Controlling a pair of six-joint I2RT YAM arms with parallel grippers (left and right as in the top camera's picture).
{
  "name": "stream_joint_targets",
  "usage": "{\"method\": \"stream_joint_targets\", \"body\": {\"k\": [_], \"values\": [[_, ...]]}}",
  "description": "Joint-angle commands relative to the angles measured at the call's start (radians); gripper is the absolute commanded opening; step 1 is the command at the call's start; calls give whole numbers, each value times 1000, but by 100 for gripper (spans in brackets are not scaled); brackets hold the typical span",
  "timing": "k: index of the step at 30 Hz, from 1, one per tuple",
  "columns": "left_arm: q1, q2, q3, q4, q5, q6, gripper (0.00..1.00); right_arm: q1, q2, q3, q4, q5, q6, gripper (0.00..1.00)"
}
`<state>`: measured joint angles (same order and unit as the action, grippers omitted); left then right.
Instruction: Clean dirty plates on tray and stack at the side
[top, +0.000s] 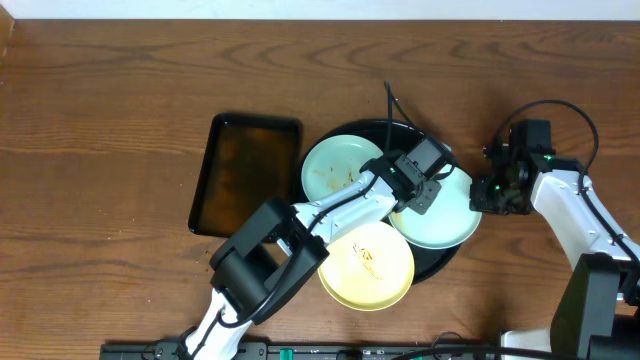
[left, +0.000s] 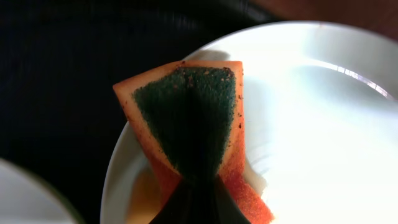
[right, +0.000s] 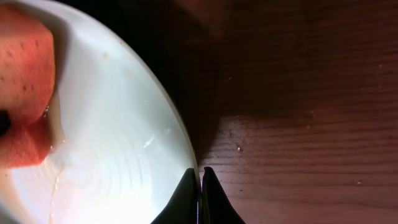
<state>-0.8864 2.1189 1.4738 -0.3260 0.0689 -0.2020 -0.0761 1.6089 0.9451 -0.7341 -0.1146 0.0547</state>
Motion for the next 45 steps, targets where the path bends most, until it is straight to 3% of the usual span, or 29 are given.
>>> {"method": "stream_joint_targets", "body": {"k": [1, 6, 10, 14, 17, 21, 25, 34, 45], "values": [[-8, 3, -11, -73, 85, 32, 7, -1, -14, -6, 5, 5, -4, 1], [-8, -27, -9, -100, 237, 62, 7, -1, -14, -6, 6, 5, -4, 1], [-8, -66, -9, -116, 396, 151, 8, -1, -14, -6, 5, 5, -4, 1], [-7, -110, -9, -193, 402, 169, 7, -1, -14, -6, 6, 5, -4, 1], [4, -135, -9, -239, 350, 176, 8, -1, -14, -6, 7, 5, -4, 1], [29, -181, -9, -246, 122, 163, 8, -1, -14, -6, 10, 5, -4, 1], [53, -240, -9, -238, -15, 151, 7, -1, -14, -6, 14, 5, -4, 2], [85, -267, -11, -272, -25, 60, 7, -1, -14, -6, 26, 5, -4, 5], [103, -265, -19, -326, 24, 58, 7, -1, -14, -6, 55, 9, -4, 1]]}}
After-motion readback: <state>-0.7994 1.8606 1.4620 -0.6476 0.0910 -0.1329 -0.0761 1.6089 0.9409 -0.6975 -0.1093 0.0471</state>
